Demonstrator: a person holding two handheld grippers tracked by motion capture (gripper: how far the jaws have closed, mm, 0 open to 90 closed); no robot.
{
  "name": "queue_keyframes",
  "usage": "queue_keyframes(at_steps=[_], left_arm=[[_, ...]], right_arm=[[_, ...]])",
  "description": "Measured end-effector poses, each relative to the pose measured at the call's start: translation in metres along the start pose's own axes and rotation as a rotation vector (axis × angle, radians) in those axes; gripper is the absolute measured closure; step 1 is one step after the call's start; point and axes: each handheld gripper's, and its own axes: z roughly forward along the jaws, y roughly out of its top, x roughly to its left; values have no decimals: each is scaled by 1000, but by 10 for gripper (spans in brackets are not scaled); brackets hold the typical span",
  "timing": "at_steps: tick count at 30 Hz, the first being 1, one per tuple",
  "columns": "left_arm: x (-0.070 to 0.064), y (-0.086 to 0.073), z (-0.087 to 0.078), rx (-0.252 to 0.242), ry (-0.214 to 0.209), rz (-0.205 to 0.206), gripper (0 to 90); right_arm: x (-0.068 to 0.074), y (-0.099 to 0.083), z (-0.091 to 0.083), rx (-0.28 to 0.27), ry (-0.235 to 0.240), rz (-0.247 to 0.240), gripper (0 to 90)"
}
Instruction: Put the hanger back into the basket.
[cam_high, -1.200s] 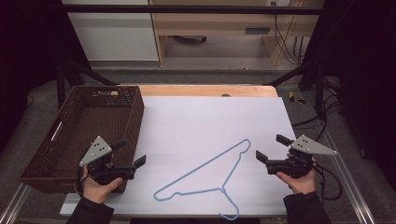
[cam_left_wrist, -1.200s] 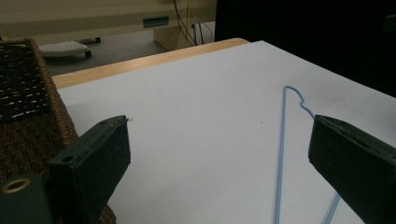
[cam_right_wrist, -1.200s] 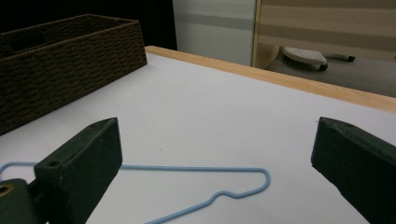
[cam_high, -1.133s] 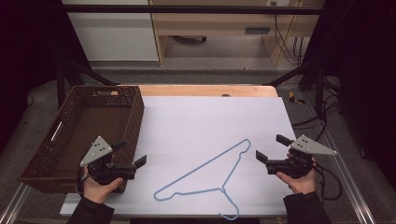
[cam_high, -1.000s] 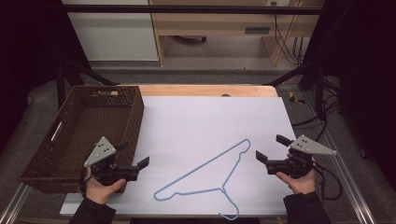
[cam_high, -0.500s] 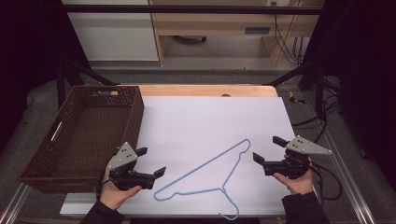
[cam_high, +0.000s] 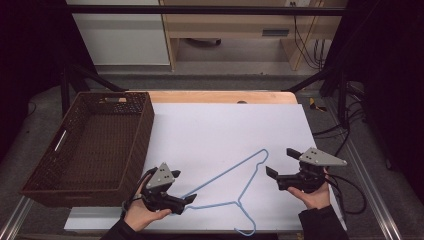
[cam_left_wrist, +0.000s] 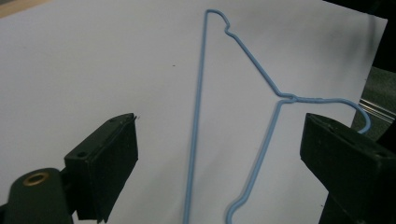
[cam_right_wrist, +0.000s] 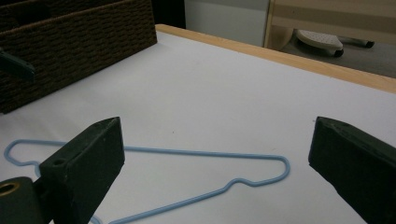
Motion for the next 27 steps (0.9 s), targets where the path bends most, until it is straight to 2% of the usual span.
queue_keyframes(at_steps=[2,6,7,9,11,21,26,27], left_arm=[[-4,0,9,28,-23,9,114],[-10,0,17,53,-51,28,130],[-14,0,23,75,-68,35,133],[-16,1,25,82,-77,41,147],[-23,2,34,114,-92,65,156],[-32,11,55,190,-138,109,231],[-37,12,71,250,-172,151,347],[-37,12,71,250,-172,151,361]], right_arm=[[1,0,1,3,1,6,39],[2,-1,3,9,7,3,40],[2,-1,4,9,10,-1,40],[3,-1,4,11,11,3,40],[4,-2,5,10,15,3,41],[6,-3,9,26,24,-2,42],[6,-4,10,29,22,0,43],[6,-4,10,29,22,0,43]])
